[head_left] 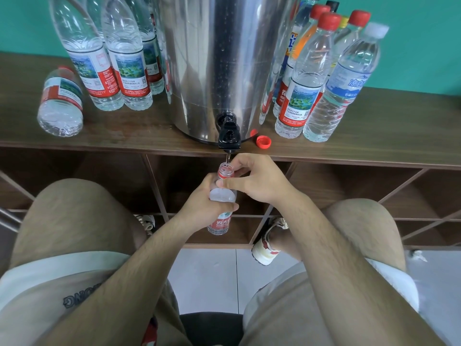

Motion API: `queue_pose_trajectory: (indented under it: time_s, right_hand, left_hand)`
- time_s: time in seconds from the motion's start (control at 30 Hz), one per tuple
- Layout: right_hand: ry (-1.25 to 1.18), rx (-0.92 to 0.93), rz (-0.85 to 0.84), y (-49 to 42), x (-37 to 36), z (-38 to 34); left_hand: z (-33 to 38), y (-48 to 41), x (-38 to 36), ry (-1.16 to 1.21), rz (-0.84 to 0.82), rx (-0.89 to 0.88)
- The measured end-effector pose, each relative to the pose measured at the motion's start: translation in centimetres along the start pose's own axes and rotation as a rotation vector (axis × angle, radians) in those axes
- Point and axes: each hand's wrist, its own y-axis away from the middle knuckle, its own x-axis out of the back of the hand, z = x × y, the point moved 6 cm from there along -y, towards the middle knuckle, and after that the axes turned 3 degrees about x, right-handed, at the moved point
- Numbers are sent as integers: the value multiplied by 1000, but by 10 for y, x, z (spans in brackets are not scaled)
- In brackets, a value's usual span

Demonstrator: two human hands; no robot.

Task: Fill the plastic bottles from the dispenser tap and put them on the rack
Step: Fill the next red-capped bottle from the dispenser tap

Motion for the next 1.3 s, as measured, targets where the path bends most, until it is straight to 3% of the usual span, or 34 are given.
queue_pose_trajectory:
  time_s: [1.3]
  right_hand:
    - [8,1,-2,0,-1,0]
  left_hand:
    - [-2,-2,-1,30,5,8]
